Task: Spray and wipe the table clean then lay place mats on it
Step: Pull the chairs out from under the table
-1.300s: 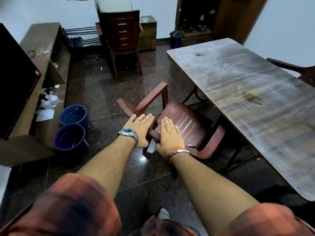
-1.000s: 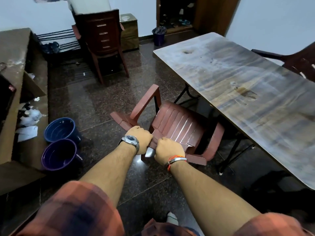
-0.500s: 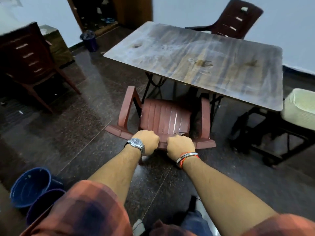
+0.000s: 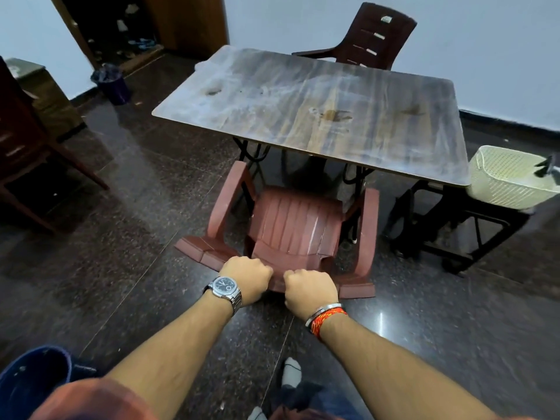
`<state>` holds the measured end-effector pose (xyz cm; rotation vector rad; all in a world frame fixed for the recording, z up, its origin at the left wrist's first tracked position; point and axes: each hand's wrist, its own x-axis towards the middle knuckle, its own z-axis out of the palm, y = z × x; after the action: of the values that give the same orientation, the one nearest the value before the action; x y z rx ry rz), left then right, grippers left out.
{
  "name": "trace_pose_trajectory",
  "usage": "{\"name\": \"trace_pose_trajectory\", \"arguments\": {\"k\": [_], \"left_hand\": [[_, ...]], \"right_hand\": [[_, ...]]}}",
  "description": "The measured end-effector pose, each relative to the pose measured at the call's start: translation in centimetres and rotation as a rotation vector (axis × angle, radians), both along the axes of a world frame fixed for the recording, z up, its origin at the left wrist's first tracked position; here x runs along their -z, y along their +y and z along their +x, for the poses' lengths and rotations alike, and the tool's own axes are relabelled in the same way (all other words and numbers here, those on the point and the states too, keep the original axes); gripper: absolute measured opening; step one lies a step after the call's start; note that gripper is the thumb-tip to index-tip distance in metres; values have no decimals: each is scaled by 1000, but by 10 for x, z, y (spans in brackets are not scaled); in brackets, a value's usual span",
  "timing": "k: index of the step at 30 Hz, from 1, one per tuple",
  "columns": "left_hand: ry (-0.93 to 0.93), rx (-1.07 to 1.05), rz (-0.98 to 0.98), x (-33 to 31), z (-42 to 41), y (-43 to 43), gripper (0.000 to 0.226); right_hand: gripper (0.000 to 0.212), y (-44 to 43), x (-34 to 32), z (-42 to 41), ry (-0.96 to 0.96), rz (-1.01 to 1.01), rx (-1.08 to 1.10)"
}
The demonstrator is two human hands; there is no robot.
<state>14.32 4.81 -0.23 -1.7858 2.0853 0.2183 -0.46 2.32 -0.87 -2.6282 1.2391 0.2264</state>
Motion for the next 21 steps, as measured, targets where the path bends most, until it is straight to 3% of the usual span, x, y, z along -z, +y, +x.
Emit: {"name": "trace_pose_trajectory", "arguments": {"k": [21], "left_hand": [[-25, 90, -65, 11, 75, -152, 18]], "right_hand": [[24, -142, 8, 71, -36, -58, 98]]}}
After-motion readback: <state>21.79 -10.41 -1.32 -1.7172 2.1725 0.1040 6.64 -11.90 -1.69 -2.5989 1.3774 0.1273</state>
